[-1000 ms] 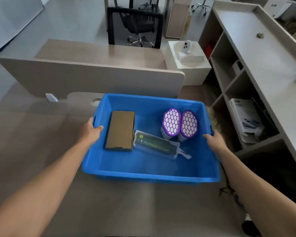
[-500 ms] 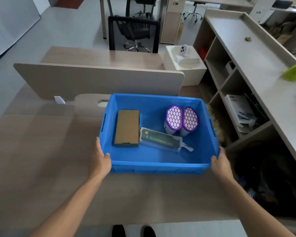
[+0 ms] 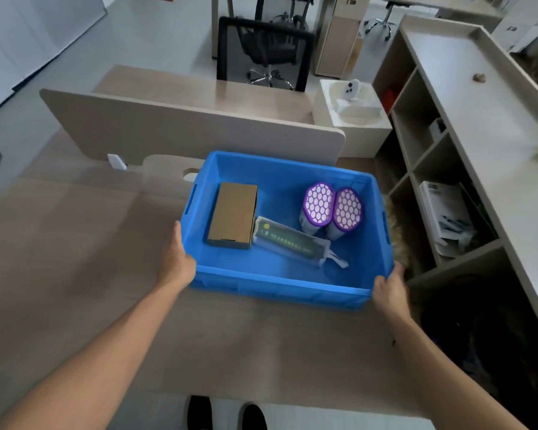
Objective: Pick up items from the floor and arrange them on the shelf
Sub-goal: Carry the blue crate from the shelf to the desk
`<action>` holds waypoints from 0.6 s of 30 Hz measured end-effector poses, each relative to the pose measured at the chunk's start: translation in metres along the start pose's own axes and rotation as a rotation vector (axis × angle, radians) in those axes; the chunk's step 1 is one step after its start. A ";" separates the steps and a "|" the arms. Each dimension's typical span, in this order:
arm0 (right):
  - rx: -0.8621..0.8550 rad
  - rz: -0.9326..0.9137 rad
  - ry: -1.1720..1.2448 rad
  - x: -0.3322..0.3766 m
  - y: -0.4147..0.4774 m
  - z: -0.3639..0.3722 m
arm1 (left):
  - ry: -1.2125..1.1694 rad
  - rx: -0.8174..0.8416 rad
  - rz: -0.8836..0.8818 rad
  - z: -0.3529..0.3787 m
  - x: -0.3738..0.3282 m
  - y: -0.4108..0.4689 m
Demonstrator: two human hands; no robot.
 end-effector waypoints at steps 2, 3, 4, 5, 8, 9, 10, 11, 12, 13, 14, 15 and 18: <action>-0.007 0.013 0.011 -0.005 0.005 0.001 | -0.022 -0.003 -0.007 -0.001 -0.001 -0.001; -0.006 0.013 0.007 -0.008 0.006 0.003 | -0.030 0.004 -0.013 -0.002 0.000 -0.003; -0.007 0.003 -0.004 -0.009 0.005 0.003 | -0.040 0.011 -0.015 -0.002 0.001 -0.003; -0.007 -0.004 -0.021 -0.009 0.002 0.002 | -0.062 0.016 -0.016 -0.004 0.003 -0.004; -0.002 0.030 0.034 -0.011 -0.012 0.002 | -0.110 -0.007 -0.024 -0.012 0.009 -0.015; -0.024 0.046 0.065 -0.012 -0.020 0.001 | -0.123 -0.022 -0.035 -0.016 0.010 -0.022; -0.051 0.062 0.089 -0.013 -0.029 0.002 | -0.137 -0.040 -0.044 -0.019 0.014 -0.031; -0.069 0.064 0.111 -0.015 -0.039 0.002 | -0.151 -0.050 -0.059 -0.022 0.019 -0.040; -0.063 0.073 0.119 -0.018 -0.050 0.007 | -0.164 -0.052 -0.086 -0.025 0.030 -0.051; -0.037 0.093 0.109 -0.023 -0.061 0.015 | -0.180 -0.052 -0.125 -0.028 0.044 -0.063; 0.005 0.125 0.087 -0.032 -0.072 0.028 | -0.196 -0.051 -0.167 -0.031 0.062 -0.075; 0.057 0.150 0.062 -0.040 -0.084 0.043 | -0.215 -0.048 -0.210 -0.034 0.083 -0.090; 0.242 0.047 -0.030 -0.042 -0.121 0.091 | -0.260 -0.040 -0.326 -0.046 0.150 -0.146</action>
Point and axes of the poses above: each hand's wrist, its own y-axis towards the middle knuckle, its own z-axis out of the palm, x = y × z, the point moved 6 cm from there along y, towards the middle knuckle, and after that the axes turned 7 degrees about -y, right-handed, at the moved point
